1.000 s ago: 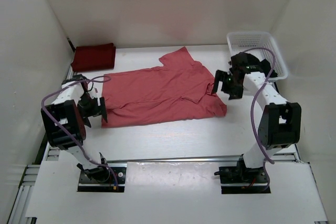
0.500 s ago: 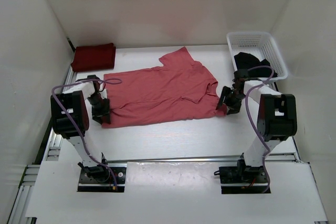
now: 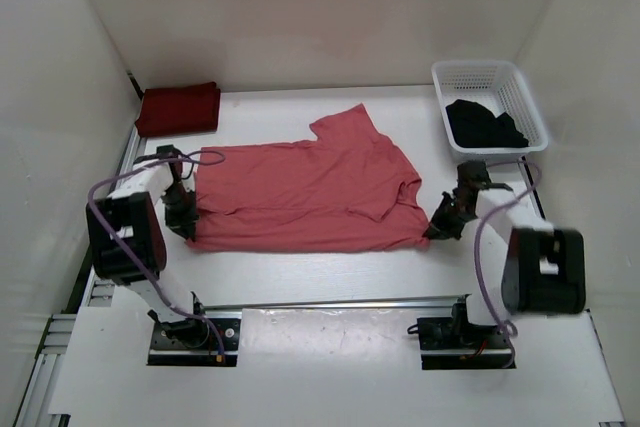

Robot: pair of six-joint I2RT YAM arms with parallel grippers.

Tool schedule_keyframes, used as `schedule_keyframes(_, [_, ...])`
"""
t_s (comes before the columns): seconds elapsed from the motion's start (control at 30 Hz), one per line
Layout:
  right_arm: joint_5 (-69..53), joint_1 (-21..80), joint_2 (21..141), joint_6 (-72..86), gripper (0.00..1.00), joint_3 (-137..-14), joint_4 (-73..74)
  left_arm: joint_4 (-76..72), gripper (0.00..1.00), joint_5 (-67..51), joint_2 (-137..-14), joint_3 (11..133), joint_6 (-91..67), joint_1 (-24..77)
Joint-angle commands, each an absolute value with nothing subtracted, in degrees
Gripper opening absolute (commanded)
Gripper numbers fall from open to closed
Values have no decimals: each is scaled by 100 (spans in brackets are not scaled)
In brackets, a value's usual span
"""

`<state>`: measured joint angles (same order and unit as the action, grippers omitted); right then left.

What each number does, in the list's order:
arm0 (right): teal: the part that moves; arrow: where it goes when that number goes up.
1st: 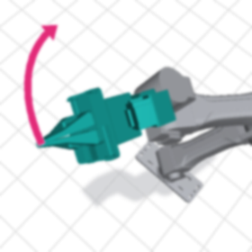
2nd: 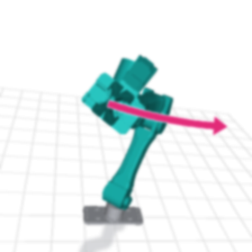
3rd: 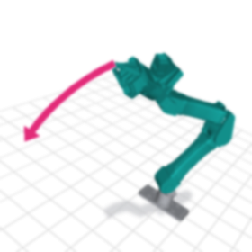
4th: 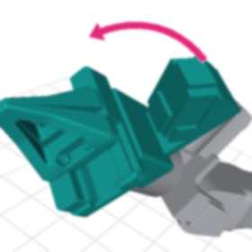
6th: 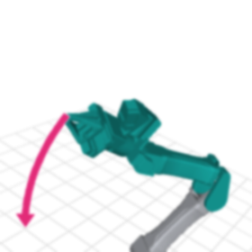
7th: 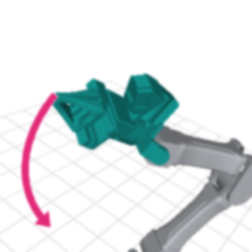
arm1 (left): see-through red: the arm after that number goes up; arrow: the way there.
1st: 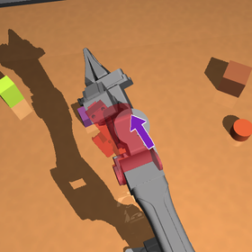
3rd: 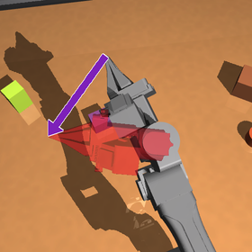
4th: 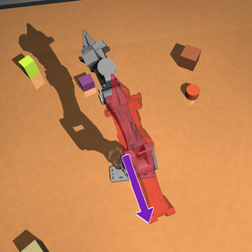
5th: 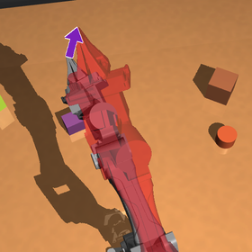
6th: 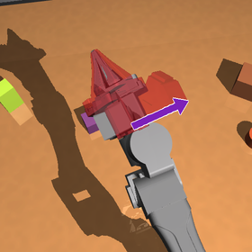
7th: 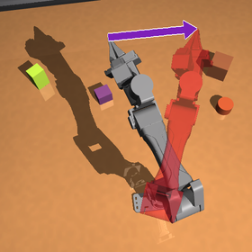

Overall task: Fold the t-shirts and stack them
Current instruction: Fold the flattened tshirt in 1/3 of the way

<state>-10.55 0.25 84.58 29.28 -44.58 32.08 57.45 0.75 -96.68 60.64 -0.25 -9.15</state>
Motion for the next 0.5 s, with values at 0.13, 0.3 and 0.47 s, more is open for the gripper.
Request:
schedule_keyframes(0.13, [-599, -44, 5612, 4314, 0, -2972, 4454, 6205, 16, 905, -8412, 5081, 0, -1134])
schedule_keyframes(0.3, [-352, -44, 4563, 5018, 11, -2470, 4816, 6205, 29, 1458, -8078, 4545, 0, -1187])
schedule_keyframes(0.47, [-352, -44, 4562, 4896, 29, -2320, 4816, 6188, 60, 2169, -7893, 4824, 0, -1187])
